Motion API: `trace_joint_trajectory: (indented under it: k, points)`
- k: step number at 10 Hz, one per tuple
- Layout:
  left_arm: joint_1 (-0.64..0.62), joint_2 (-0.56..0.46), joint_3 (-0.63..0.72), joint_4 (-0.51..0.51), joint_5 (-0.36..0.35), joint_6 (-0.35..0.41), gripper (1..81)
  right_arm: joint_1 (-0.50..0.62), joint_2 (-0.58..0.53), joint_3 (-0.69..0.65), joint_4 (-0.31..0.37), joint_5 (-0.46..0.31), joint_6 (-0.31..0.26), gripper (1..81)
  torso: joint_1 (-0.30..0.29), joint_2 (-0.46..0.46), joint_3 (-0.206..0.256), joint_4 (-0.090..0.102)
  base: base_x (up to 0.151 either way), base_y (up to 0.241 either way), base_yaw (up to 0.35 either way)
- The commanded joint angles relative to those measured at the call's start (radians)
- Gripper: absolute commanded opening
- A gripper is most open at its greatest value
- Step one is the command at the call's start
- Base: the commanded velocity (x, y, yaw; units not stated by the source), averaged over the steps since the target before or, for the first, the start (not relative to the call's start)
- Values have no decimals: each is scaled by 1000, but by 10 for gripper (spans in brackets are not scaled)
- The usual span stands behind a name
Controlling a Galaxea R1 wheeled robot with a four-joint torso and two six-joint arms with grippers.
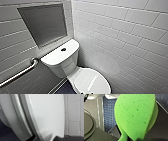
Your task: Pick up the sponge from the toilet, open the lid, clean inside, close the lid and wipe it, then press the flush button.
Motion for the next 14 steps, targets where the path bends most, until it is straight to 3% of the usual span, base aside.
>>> trace_joint_trajectory:
  k: [1,2,5,9,10,13,14]
  points:
    - [-142,55,61,-20,135,-19,811,20,-41,34,-12,-58,4,10,0,0,0,0,0,0,0]
    - [-157,48,85,-26,138,-23,811,20,-41,33,-14,-58,4,10,0,0,0,0,0,0,0]
    - [-206,-27,195,-21,146,-181,811,23,-36,30,-14,-58,4,10,0,0,0,0,0,0,0]
    - [-209,-8,149,-20,140,-194,811,23,-16,13,-14,-59,4,10,0,0,0,0,0,0,0]
    - [-211,-37,207,-15,135,-192,811,23,-13,8,-14,-58,4,10,0,0,0,0,0,0,0]
    - [-209,-122,351,26,26,-192,811,27,-12,5,-14,-58,4,10,0,0,0,0,0,0,0]
    - [-208,-127,367,29,26,-192,811,29,-9,5,-14,-59,2,10,1,0,0,0,0,0,0]
